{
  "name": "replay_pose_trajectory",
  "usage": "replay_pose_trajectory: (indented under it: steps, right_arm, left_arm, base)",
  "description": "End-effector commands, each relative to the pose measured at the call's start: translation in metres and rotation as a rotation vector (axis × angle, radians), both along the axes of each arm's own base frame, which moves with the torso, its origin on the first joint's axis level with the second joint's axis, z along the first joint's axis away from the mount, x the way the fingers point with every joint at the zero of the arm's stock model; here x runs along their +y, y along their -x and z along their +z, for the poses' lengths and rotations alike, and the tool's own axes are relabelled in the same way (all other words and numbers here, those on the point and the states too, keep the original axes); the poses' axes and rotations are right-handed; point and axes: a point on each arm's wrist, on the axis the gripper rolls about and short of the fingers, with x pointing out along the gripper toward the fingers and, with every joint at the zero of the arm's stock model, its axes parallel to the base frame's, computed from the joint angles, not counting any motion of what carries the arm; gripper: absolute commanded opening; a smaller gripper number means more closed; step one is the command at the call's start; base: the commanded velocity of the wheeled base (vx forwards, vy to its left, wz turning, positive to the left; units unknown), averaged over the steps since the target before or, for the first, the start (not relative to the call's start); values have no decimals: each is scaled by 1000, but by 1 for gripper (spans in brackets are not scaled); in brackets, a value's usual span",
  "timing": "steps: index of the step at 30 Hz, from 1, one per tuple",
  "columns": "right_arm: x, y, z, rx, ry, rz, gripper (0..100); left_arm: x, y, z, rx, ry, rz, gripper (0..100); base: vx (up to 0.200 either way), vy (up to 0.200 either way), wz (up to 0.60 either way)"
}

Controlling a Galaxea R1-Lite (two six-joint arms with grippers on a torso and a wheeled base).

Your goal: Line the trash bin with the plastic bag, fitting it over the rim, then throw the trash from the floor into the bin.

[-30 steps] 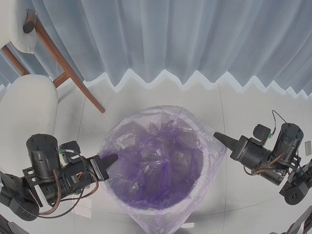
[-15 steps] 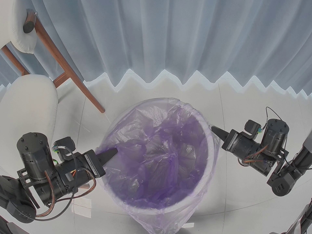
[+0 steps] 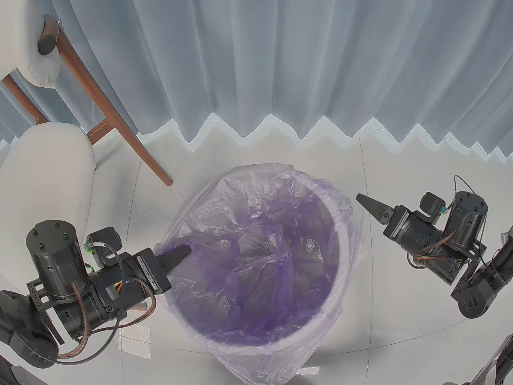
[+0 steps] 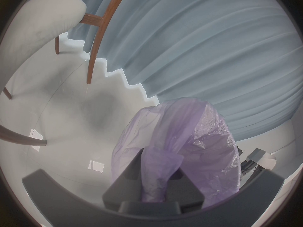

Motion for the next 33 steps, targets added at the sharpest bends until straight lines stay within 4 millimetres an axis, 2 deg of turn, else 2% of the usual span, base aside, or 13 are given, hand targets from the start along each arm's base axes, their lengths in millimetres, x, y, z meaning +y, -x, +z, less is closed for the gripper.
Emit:
replay_pose_trajectory:
  steps: [1, 4, 7, 14, 20, 23, 33]
  right_arm:
    - [-15, 24, 8, -1, -20, -10, 100]
    - [-20, 43, -6, 71, 9, 20, 100]
    - [-21, 52, -14, 107, 24, 29, 100]
    - [5, 86, -29, 189, 65, 210, 100]
    - [28, 83, -33, 201, 66, 281, 100]
    - [39, 74, -41, 221, 70, 286, 100]
    - [51, 57, -49, 231, 60, 233, 100]
  left_arm:
    - [2, -3, -3, 12, -9, 23, 0]
    - [4, -10, -7, 29, -26, 50, 0]
    - [6, -18, -9, 25, -42, 78, 0]
    - [2, -26, -10, 20, -54, 115, 0]
    - [0, -26, -9, 17, -50, 105, 0]
    - [-1, -26, -9, 17, -50, 103, 0]
    - [-2, -29, -11, 24, -51, 104, 0]
  base:
    - [0, 0, 0]
    - [0, 0, 0]
    - [0, 0, 0]
    - [0, 0, 0]
    - [0, 0, 0]
    - [0, 0, 0]
    - [0, 0, 0]
